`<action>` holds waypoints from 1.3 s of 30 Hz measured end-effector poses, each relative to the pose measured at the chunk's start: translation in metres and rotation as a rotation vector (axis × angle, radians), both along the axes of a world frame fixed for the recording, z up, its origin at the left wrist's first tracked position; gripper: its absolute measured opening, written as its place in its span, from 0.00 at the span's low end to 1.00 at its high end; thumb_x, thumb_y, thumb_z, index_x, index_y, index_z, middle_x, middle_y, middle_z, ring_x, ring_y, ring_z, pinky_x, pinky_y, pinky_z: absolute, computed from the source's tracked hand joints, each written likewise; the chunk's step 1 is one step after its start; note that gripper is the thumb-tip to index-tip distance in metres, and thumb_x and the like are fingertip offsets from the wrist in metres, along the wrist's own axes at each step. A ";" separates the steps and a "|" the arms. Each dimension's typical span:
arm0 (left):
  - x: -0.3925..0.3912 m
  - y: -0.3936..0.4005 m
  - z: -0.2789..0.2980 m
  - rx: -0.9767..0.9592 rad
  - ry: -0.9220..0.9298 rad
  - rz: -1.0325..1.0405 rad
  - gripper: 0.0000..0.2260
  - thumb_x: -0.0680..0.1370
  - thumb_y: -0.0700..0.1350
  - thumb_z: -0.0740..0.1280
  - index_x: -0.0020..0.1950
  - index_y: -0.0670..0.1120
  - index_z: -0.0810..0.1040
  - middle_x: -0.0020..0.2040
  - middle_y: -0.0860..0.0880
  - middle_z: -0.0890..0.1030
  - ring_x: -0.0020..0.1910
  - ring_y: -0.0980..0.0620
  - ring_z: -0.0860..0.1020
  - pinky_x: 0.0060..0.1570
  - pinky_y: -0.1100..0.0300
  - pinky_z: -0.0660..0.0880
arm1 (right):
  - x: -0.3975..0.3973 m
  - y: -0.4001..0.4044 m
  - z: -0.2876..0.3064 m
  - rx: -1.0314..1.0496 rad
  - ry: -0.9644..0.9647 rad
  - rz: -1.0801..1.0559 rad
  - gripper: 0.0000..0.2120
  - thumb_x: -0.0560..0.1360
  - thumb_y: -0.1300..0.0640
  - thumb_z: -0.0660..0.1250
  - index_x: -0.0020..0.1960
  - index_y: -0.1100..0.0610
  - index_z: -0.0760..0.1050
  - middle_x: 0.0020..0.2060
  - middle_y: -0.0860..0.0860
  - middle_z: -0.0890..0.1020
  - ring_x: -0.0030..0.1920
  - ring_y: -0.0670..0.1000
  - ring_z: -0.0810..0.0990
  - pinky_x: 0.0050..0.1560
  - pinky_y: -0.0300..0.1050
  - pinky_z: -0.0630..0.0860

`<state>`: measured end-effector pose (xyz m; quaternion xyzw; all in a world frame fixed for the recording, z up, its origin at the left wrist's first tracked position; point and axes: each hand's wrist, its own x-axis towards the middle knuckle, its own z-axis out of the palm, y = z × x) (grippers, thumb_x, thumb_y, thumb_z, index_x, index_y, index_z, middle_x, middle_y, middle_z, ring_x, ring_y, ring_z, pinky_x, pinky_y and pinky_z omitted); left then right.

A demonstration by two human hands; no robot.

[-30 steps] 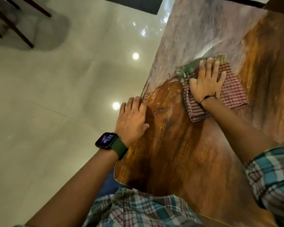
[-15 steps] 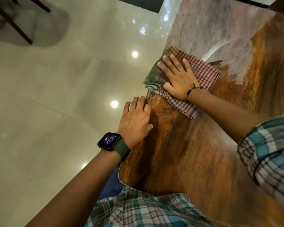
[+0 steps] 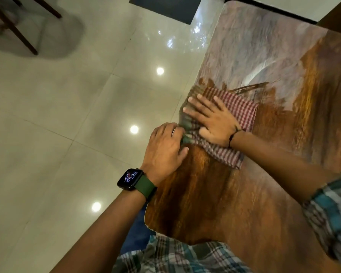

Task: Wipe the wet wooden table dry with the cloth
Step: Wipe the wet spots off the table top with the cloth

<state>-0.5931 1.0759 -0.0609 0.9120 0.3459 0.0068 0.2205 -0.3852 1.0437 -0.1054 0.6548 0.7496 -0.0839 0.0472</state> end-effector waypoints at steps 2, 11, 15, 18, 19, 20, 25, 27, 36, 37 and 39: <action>-0.002 -0.003 -0.003 -0.024 0.010 0.006 0.18 0.76 0.51 0.64 0.63 0.45 0.70 0.64 0.45 0.71 0.65 0.47 0.66 0.67 0.52 0.63 | 0.013 0.018 0.000 -0.033 -0.022 -0.149 0.34 0.69 0.42 0.41 0.76 0.43 0.47 0.77 0.48 0.50 0.76 0.51 0.45 0.72 0.57 0.38; 0.003 -0.002 0.006 -0.023 -0.015 0.057 0.18 0.76 0.49 0.63 0.64 0.43 0.70 0.61 0.44 0.75 0.62 0.46 0.70 0.65 0.53 0.65 | -0.098 -0.071 0.004 0.050 0.059 -0.120 0.32 0.70 0.47 0.51 0.71 0.57 0.65 0.72 0.56 0.66 0.73 0.58 0.55 0.69 0.70 0.52; 0.007 0.002 0.005 -0.024 -0.025 0.039 0.17 0.76 0.49 0.63 0.63 0.44 0.70 0.60 0.45 0.75 0.61 0.47 0.70 0.64 0.54 0.66 | -0.069 -0.063 0.003 0.071 0.060 0.044 0.30 0.69 0.48 0.53 0.68 0.57 0.70 0.70 0.57 0.69 0.71 0.60 0.63 0.70 0.65 0.55; 0.007 0.005 0.002 -0.047 -0.046 0.058 0.17 0.76 0.49 0.64 0.63 0.44 0.71 0.63 0.44 0.73 0.63 0.47 0.70 0.65 0.53 0.66 | -0.039 -0.027 -0.003 0.033 0.056 -0.068 0.32 0.70 0.45 0.50 0.74 0.52 0.61 0.75 0.52 0.59 0.75 0.54 0.53 0.71 0.62 0.48; 0.008 0.006 0.000 -0.059 -0.046 0.068 0.18 0.76 0.49 0.64 0.63 0.44 0.70 0.65 0.44 0.71 0.64 0.47 0.68 0.66 0.53 0.65 | -0.029 -0.013 -0.005 0.022 0.049 -0.128 0.33 0.70 0.44 0.48 0.75 0.49 0.58 0.76 0.50 0.56 0.76 0.52 0.50 0.72 0.62 0.46; 0.010 0.006 -0.001 -0.069 -0.045 0.076 0.18 0.76 0.49 0.64 0.64 0.45 0.70 0.67 0.44 0.69 0.66 0.46 0.67 0.67 0.52 0.65 | -0.018 0.002 -0.005 0.018 0.042 -0.186 0.33 0.70 0.43 0.47 0.75 0.47 0.55 0.76 0.49 0.54 0.76 0.51 0.48 0.72 0.62 0.43; 0.025 0.011 -0.004 -0.064 -0.034 0.037 0.19 0.76 0.49 0.64 0.65 0.46 0.69 0.68 0.45 0.68 0.66 0.47 0.66 0.67 0.53 0.63 | 0.011 0.053 -0.003 0.010 0.011 -0.389 0.32 0.72 0.43 0.45 0.76 0.45 0.51 0.77 0.48 0.49 0.76 0.50 0.44 0.72 0.59 0.39; 0.033 0.016 -0.005 -0.049 -0.032 0.017 0.20 0.75 0.50 0.64 0.65 0.46 0.68 0.68 0.45 0.67 0.66 0.47 0.65 0.68 0.53 0.63 | 0.004 0.046 -0.008 0.018 -0.002 -0.425 0.32 0.73 0.44 0.46 0.76 0.45 0.47 0.77 0.49 0.47 0.76 0.50 0.43 0.72 0.59 0.38; 0.075 0.043 -0.012 -0.002 -0.001 -0.037 0.24 0.75 0.54 0.63 0.68 0.46 0.65 0.70 0.43 0.65 0.70 0.45 0.62 0.70 0.50 0.59 | 0.028 0.036 -0.012 0.055 0.005 -0.444 0.32 0.73 0.40 0.43 0.76 0.43 0.47 0.77 0.49 0.49 0.76 0.51 0.44 0.72 0.61 0.41; 0.078 0.045 -0.013 0.008 0.000 -0.044 0.25 0.74 0.55 0.63 0.68 0.46 0.65 0.70 0.43 0.64 0.70 0.44 0.60 0.70 0.49 0.58 | 0.034 0.044 -0.012 0.061 -0.001 -0.465 0.32 0.73 0.39 0.44 0.76 0.44 0.47 0.77 0.49 0.48 0.76 0.51 0.44 0.72 0.61 0.41; 0.085 0.049 -0.015 0.038 0.023 -0.071 0.28 0.73 0.59 0.64 0.68 0.45 0.65 0.71 0.42 0.63 0.71 0.44 0.60 0.70 0.46 0.57 | 0.047 0.057 -0.014 0.065 0.002 -0.500 0.32 0.74 0.40 0.46 0.76 0.44 0.47 0.77 0.49 0.47 0.76 0.52 0.44 0.72 0.61 0.40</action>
